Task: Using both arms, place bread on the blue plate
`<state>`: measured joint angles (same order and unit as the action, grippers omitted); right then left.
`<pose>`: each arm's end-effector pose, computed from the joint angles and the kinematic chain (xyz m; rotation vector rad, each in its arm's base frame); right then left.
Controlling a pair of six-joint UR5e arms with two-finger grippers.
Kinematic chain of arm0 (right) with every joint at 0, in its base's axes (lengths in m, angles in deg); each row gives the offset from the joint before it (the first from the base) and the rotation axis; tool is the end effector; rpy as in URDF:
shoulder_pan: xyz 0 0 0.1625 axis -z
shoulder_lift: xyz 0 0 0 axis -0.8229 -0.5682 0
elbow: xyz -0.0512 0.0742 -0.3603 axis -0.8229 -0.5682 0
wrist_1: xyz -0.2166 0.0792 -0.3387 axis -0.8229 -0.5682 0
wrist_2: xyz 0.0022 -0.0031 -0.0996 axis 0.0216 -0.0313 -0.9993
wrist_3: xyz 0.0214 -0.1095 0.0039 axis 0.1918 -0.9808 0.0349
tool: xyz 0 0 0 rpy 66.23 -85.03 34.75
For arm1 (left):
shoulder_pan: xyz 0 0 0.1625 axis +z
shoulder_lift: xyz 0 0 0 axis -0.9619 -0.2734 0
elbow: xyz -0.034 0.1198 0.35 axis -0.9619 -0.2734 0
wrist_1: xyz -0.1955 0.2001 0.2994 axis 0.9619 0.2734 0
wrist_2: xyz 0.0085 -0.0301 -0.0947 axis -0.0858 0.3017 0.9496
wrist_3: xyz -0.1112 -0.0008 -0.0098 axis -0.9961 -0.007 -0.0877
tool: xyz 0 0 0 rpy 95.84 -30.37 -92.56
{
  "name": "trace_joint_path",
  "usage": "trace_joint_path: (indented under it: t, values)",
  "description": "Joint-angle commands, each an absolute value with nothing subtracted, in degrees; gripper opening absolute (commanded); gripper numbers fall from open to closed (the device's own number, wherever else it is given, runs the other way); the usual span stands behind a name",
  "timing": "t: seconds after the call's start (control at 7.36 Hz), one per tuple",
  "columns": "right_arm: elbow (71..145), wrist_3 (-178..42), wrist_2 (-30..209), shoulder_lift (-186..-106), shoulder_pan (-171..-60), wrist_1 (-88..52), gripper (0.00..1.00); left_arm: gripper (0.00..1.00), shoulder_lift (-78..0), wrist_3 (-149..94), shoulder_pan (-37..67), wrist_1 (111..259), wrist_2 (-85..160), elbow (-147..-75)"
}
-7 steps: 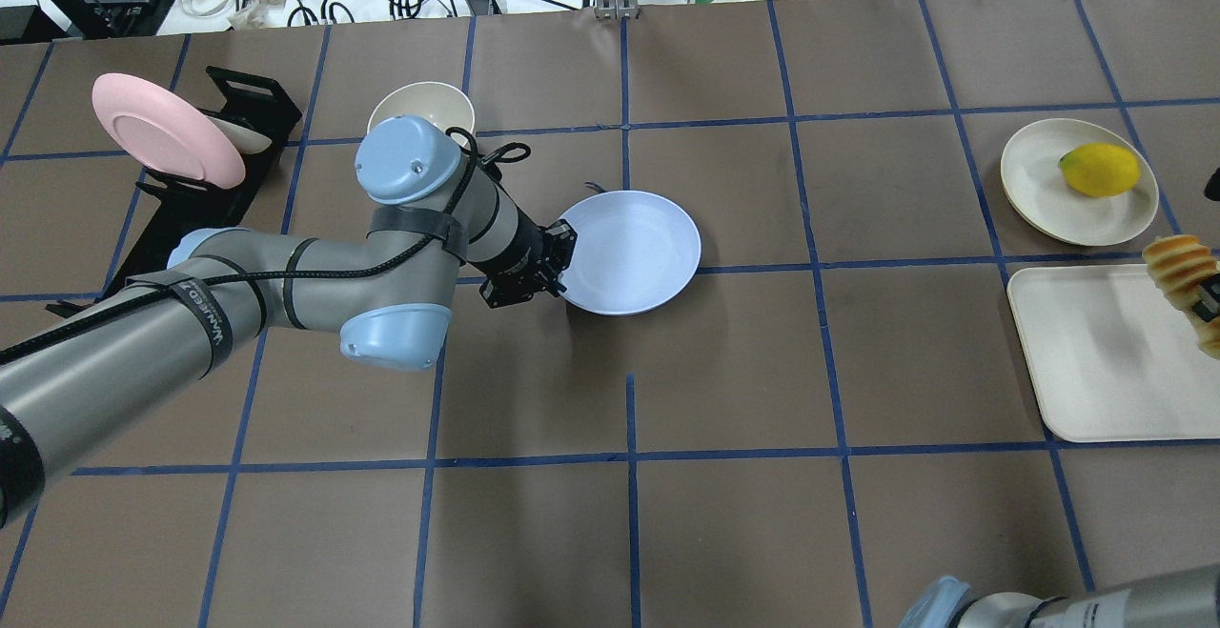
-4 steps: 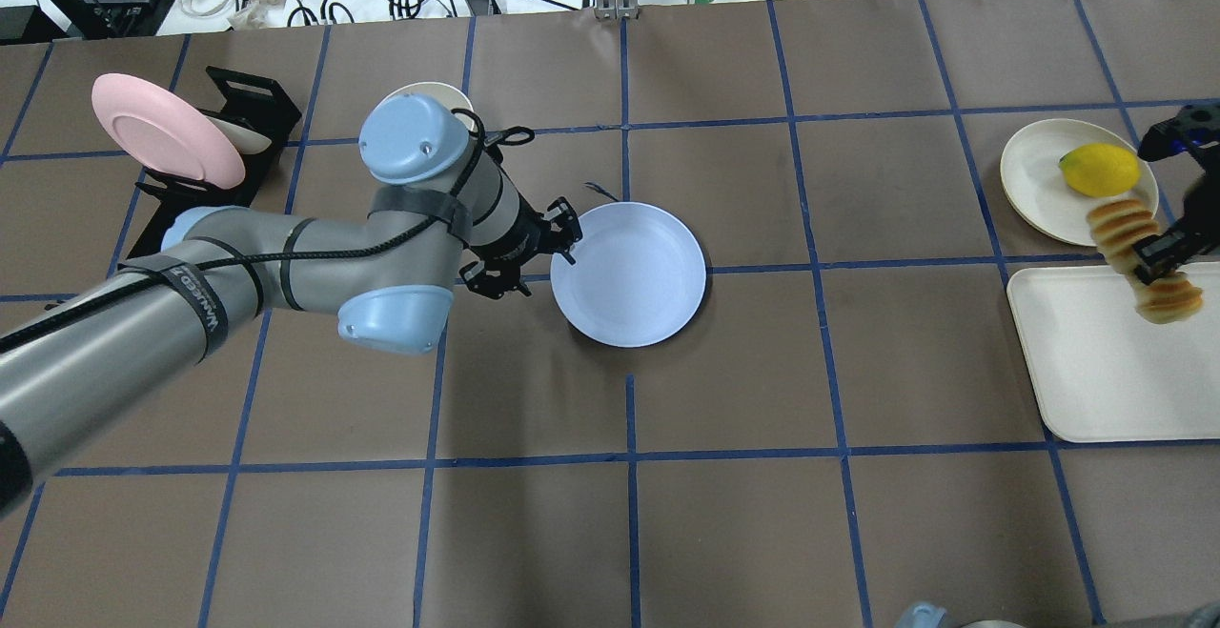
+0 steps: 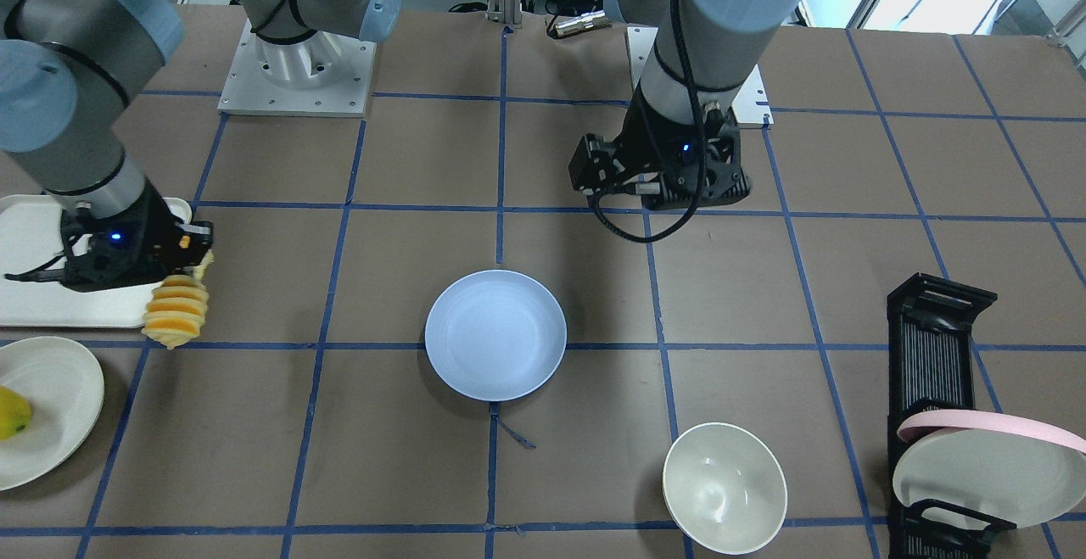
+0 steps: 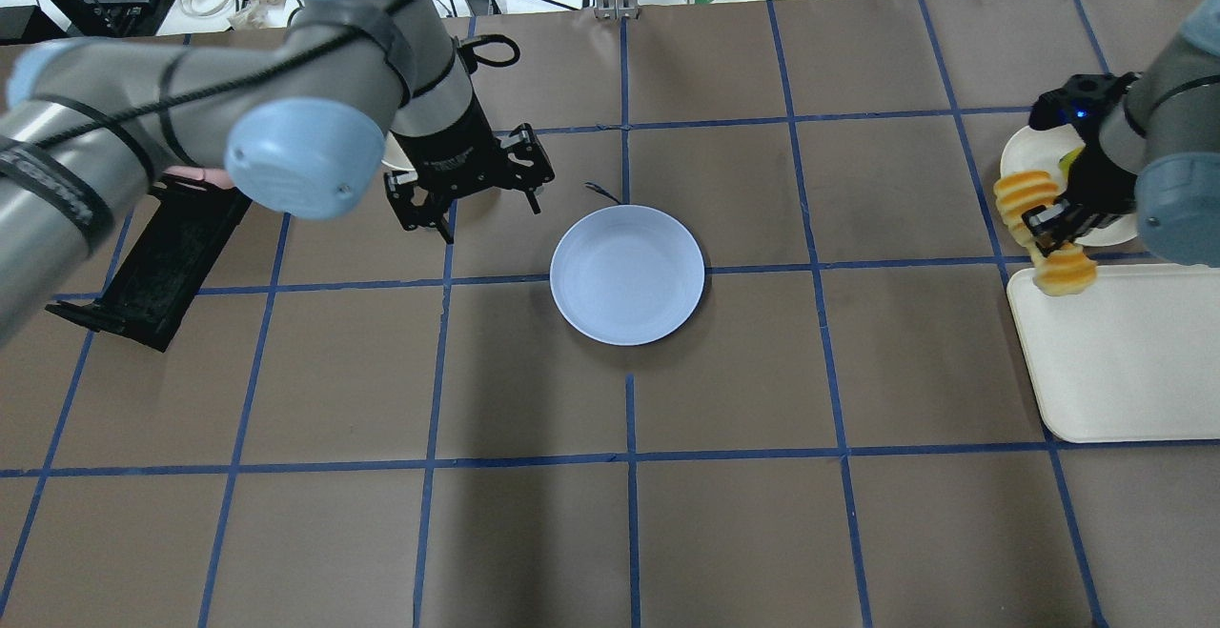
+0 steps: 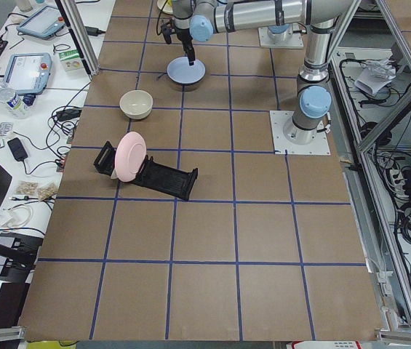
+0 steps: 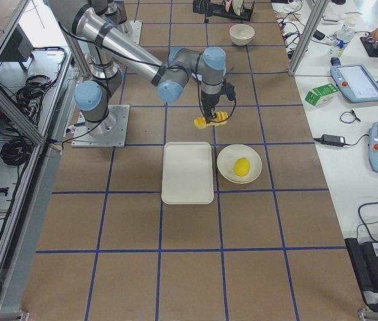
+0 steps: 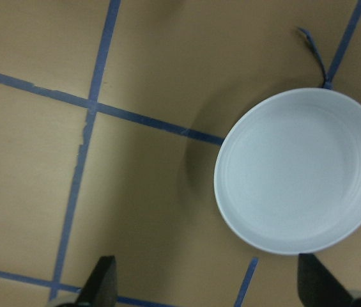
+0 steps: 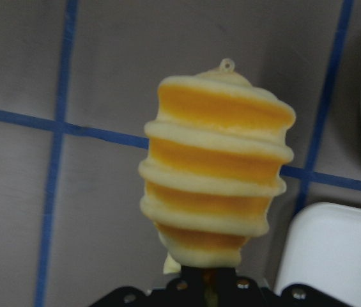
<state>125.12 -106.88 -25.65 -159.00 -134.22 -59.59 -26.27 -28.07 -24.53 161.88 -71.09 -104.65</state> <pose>0.0314 -0.5079 0.2456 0.3004 -3.0853 0.0168 -0.2155 -0.4944 0.4022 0.1792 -3.1044 -0.1351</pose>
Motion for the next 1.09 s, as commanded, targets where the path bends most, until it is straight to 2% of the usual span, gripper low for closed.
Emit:
trace_joint_path:
  t: [0.0, 0.41, 0.95]
  values:
    - [123.7, -85.3, -23.5, -156.8, -150.0, -59.5, 0.00, 1.00, -22.5, -19.4, -22.2, 165.2, -75.0, -102.7]
    - [119.9, -69.3, -21.1, -150.0, -161.2, -62.9, 0.00, 1.00, -20.5, -12.2, -19.2, 163.5, -74.5, -104.6]
    - [119.0, -62.0, -13.6, -141.5, -162.9, -75.0, 0.00, 1.00, -20.3, -9.4, -16.9, 162.0, -74.2, -105.4]
